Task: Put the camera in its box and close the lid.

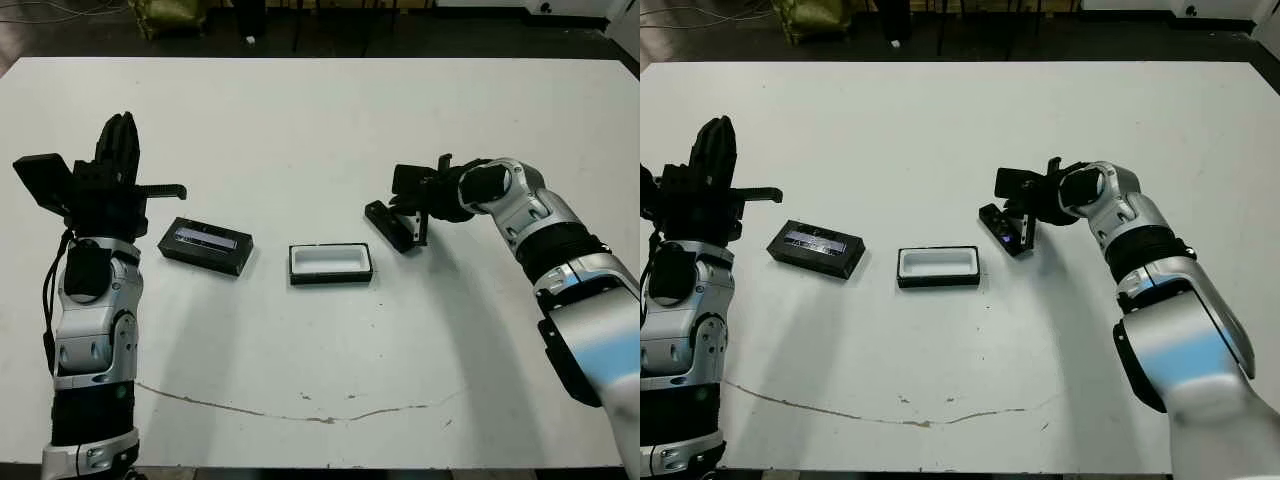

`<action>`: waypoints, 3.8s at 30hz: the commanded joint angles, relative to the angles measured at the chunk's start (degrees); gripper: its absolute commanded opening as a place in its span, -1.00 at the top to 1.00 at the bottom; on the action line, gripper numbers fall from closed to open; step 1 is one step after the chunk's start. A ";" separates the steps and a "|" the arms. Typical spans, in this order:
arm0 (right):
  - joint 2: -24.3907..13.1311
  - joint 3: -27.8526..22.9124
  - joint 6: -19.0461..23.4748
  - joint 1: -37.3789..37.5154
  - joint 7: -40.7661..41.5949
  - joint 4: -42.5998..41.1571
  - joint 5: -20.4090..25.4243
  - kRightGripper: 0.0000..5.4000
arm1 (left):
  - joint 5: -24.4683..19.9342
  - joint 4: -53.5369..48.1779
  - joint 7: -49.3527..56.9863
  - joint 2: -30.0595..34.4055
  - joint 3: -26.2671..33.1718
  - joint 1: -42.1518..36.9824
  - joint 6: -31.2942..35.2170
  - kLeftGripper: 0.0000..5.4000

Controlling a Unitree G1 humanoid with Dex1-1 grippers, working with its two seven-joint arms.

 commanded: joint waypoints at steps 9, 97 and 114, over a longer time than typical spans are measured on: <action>0.30 1.28 0.92 3.56 -0.27 0.44 -1.44 1.00 | 0.09 0.57 -0.10 0.15 -0.04 1.30 0.43 0.99; -6.35 -13.46 39.28 36.51 -18.10 -62.41 23.47 -0.99 | 0.72 0.84 -0.30 0.21 0.18 1.36 0.54 1.00; -3.36 -9.80 38.05 34.78 -14.59 -54.26 22.55 -0.99 | 1.82 0.38 0.66 0.08 -0.28 1.89 0.59 1.00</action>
